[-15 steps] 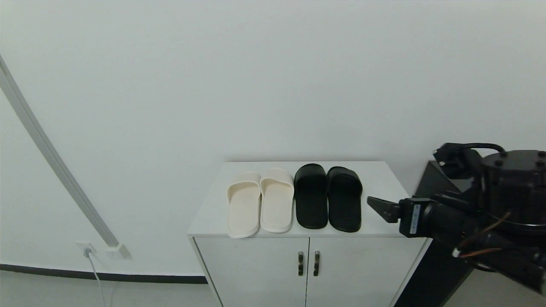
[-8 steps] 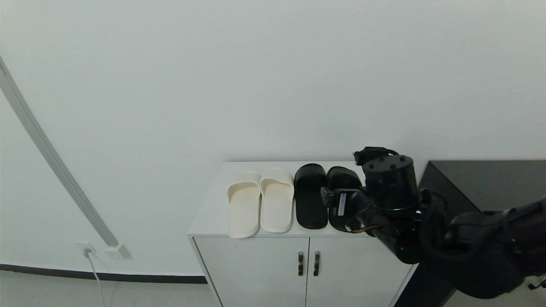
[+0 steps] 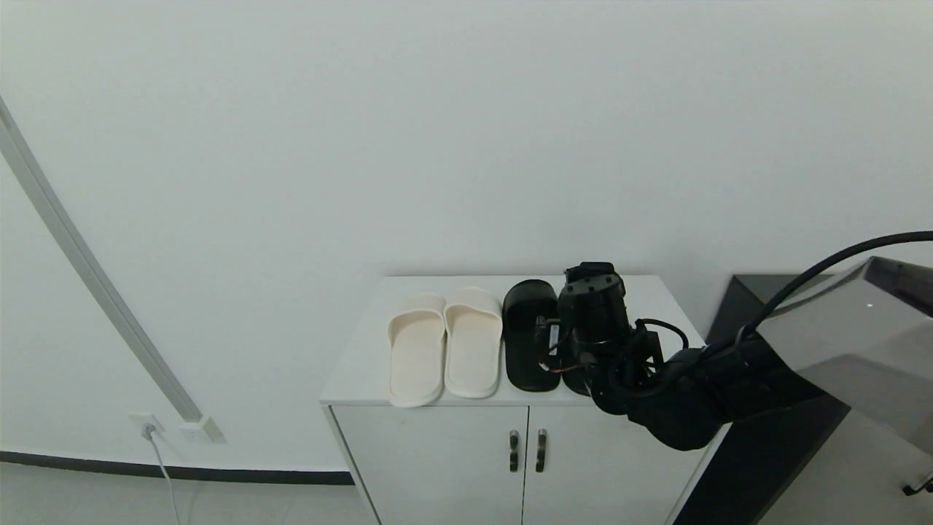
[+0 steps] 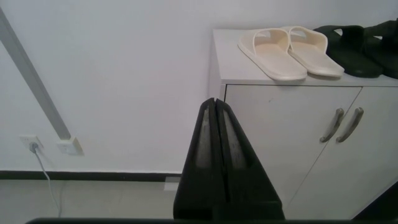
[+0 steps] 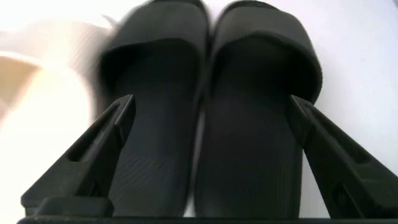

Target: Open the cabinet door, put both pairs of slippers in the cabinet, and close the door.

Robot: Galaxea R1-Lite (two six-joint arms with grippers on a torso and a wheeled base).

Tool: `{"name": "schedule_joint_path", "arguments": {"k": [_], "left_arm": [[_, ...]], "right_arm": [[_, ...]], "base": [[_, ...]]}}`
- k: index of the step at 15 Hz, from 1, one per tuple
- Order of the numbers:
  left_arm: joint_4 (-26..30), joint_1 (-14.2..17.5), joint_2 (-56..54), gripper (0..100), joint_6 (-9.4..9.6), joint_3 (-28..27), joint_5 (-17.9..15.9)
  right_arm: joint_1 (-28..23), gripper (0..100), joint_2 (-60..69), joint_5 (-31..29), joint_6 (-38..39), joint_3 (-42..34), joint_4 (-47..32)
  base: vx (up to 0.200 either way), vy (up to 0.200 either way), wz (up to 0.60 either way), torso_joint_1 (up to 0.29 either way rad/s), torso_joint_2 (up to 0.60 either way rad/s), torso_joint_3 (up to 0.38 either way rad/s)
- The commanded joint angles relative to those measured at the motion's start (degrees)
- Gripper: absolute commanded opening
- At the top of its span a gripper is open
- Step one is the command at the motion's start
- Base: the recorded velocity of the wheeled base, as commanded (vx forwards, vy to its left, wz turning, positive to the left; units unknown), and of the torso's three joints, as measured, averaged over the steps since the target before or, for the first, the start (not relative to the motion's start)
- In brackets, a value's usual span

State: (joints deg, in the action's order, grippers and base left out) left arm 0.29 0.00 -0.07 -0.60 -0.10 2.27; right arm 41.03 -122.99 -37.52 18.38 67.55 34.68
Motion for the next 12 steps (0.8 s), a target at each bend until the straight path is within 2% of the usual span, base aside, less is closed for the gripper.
{"name": "schedule_joint_path", "arguments": {"k": [1,12], "left_arm": [[0.0,0.0,0.1,0,-0.02,0.0,0.0],[0.1,0.0,0.1,0,-0.11,0.0,0.0]], "right_arm": [[-1.0,100,-3.7,0.0,-0.1,3.1,0.0],[-4.4,100,-15.6,0.0,-4.0,19.2,0.0]], "base": [[0.0,0.0,0.0,0.0,0.0,0.0],[0.0,0.0,0.0,0.0,0.0,0.0]]}}
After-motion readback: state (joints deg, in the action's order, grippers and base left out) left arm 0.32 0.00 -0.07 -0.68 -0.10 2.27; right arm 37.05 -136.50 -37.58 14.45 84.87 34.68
